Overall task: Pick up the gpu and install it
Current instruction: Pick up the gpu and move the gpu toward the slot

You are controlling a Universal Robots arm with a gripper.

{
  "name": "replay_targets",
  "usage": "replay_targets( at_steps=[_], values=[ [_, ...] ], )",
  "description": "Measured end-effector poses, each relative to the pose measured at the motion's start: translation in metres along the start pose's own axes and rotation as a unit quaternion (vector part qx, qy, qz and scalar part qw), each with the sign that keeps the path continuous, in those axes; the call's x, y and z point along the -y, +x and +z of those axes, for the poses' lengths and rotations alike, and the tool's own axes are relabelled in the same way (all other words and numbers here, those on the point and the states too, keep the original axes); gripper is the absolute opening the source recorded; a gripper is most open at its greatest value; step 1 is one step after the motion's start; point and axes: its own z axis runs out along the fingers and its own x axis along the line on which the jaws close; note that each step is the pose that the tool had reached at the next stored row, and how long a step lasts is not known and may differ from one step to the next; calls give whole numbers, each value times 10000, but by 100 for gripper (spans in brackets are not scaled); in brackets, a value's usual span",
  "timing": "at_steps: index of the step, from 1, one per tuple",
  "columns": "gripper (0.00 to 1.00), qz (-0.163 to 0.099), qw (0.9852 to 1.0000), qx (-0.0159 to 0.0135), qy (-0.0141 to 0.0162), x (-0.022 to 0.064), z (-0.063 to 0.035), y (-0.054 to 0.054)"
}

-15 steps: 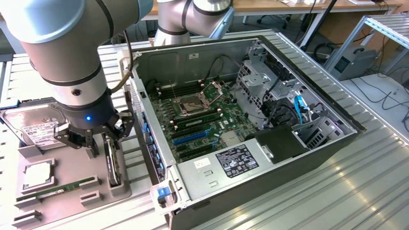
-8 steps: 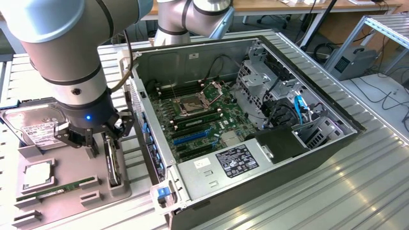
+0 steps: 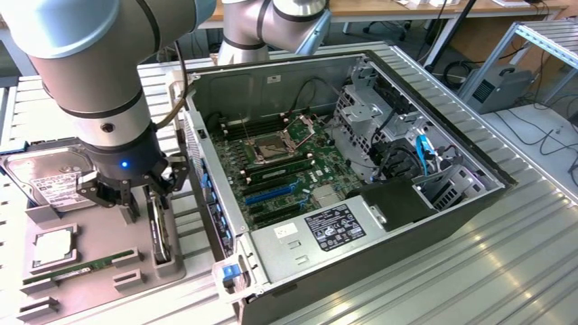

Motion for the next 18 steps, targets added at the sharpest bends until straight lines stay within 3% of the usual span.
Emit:
replay_targets(
  at_steps=[18],
  values=[
    [48, 0, 10000, 0, -2, -38, 1, 2]
  ],
)
